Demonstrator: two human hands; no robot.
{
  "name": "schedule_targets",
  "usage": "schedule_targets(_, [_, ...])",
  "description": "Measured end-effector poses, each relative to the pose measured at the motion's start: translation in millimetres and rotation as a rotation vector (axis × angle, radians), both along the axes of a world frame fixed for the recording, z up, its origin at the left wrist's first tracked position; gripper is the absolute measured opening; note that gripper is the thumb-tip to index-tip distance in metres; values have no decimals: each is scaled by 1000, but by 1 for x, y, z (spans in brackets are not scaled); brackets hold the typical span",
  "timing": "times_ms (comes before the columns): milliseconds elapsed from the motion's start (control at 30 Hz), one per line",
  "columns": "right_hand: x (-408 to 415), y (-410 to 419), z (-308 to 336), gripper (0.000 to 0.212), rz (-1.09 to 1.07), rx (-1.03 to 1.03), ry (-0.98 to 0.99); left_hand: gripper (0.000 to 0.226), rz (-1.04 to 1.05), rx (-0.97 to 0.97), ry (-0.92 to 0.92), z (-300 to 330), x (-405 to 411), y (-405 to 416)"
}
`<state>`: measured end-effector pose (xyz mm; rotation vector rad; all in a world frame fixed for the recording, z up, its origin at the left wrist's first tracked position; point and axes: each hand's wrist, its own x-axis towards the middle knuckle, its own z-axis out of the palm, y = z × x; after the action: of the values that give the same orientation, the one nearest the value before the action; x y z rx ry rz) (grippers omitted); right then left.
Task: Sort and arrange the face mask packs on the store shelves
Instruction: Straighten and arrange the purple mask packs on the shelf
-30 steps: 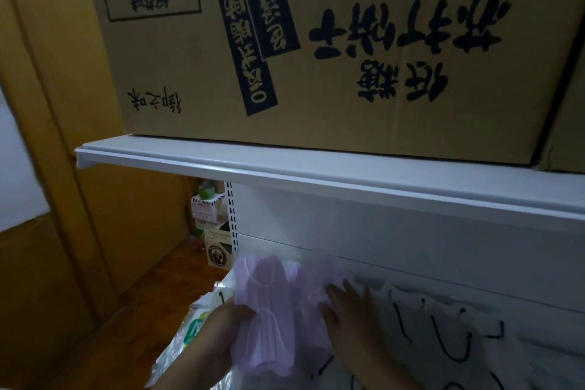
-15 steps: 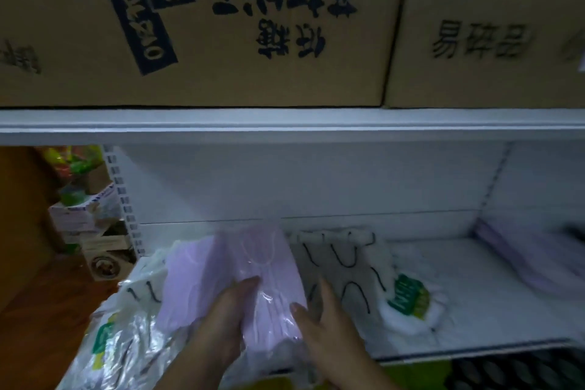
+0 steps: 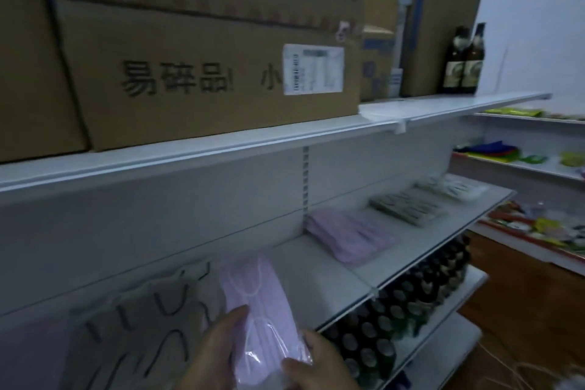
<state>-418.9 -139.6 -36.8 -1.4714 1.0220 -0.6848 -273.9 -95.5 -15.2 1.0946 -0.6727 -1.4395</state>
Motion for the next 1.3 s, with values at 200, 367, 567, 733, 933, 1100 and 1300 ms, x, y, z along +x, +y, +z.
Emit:
schedule_targets(200, [-112,-62,-1,20,-275,73,-52,47,15,120,25,-17,-98,-112])
schedule_targets(367, [-184,-105,-2,20,-338,-10,76,50,-95,100,254,-17,-180,-148])
schedule_targets(567, [-223,-161,-2,25,-348,-3,38,33,66,87,36,-22,-203,-218])
schedule_targets(733, [-227,-230,-11,22,-325,-55,223,14,5,173,-117,-15,-187,-279])
schedule_targets(933, [-225,-317,-19,32,-249,-232,368,13,27,209,-432,-13,-171,-364])
schedule_targets(1100, [-213,-372,-21,20,-176,-254,500,59,181,111,-928,-21,-157,-414])
schedule_targets(1300, [-208,-422,-26,29,-53,-373,626,19,124,43,-1545,-33,-153,-442])
